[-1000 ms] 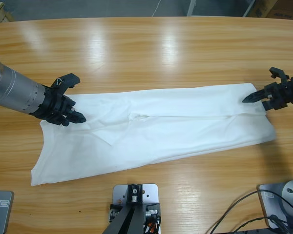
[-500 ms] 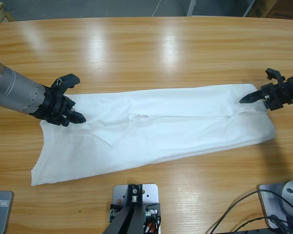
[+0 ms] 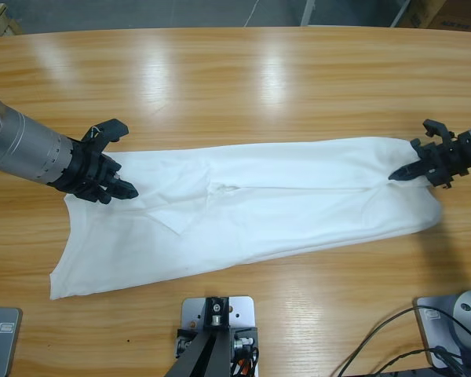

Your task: Fold clothes

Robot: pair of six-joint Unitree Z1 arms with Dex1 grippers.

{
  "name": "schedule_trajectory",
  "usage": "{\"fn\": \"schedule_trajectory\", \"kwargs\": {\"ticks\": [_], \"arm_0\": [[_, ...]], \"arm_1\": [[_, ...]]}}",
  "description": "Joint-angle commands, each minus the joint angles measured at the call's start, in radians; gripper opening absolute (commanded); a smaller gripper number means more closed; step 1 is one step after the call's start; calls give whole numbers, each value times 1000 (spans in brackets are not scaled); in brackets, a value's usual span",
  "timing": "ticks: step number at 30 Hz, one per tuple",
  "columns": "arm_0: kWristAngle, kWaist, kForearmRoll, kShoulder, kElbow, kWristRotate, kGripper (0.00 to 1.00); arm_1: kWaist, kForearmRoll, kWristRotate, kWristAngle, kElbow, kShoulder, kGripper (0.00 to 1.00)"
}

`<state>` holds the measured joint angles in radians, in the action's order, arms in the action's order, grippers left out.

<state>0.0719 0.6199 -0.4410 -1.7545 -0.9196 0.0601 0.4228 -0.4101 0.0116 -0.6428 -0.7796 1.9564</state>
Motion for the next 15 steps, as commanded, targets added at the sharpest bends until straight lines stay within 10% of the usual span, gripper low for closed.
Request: {"fn": "schedule_trajectory", "kwargs": {"ticks": [1,15], "arm_0": [[0,9,-4,26,39,12,430],[-1,59,-13,78,61,40,430]], "arm_1": [[-33,-4,-9,184,-19,-88,0],[-31,-55,5,675,-121,-190,0]]}}
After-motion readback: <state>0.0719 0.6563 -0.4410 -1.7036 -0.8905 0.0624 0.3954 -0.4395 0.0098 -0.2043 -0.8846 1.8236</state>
